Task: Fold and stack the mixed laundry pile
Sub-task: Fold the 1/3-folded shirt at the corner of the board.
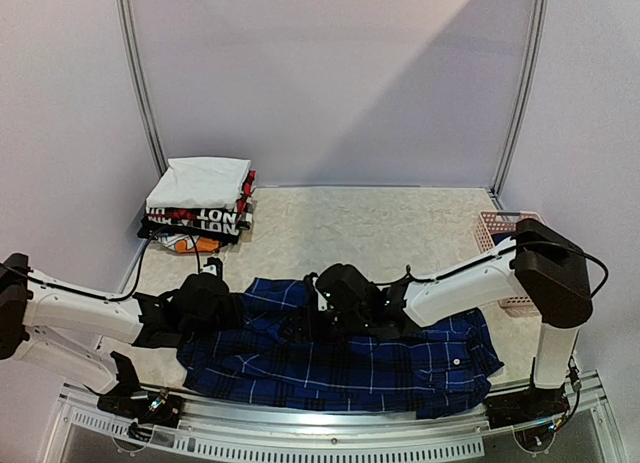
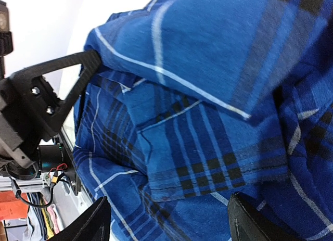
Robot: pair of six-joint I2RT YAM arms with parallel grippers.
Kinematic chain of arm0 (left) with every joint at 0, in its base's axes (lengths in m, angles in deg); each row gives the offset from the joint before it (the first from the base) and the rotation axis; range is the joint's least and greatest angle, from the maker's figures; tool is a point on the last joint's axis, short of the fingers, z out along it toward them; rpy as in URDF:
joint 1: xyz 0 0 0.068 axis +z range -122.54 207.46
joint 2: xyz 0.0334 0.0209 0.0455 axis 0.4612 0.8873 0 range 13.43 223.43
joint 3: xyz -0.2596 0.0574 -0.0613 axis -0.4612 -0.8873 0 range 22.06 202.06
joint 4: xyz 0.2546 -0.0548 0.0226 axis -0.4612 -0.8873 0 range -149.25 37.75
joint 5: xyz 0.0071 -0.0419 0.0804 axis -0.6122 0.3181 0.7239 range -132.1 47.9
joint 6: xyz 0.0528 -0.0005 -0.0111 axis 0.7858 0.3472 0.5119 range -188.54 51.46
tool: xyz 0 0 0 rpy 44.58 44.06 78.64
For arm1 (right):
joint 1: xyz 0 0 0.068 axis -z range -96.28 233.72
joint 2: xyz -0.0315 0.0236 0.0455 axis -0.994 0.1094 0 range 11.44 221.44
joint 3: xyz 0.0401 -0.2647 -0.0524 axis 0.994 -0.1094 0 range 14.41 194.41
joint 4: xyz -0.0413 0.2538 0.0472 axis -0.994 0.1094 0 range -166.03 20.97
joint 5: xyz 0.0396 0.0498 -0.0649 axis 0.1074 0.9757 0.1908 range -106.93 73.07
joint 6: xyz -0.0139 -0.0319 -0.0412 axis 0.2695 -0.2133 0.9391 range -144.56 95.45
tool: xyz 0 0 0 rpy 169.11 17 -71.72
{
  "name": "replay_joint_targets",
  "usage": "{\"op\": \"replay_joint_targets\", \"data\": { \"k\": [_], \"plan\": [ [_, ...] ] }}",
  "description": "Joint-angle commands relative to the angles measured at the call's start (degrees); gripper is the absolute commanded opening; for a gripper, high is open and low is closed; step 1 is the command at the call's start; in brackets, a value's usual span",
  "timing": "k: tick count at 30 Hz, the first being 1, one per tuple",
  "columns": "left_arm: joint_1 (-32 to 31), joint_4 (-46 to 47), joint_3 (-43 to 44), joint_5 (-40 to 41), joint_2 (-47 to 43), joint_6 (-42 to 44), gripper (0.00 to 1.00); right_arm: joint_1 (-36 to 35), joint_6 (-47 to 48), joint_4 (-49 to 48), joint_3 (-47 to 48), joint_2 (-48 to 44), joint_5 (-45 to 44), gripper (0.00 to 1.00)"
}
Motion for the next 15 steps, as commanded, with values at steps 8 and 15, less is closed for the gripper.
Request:
{"op": "replay_joint_targets", "data": {
  "k": [8,15],
  "plan": [
    [0.65,1.05,-1.52,-0.19,0.03,-0.4,0.0,1.45,-3.62,-7.06,-1.99,4.55,1.51,0.77],
    [0.65,1.24,-1.85,-0.4,0.08,-0.57,0.0,2.18,-3.63,-7.57,-1.83,4.79,-0.39,0.72]
  ]
}}
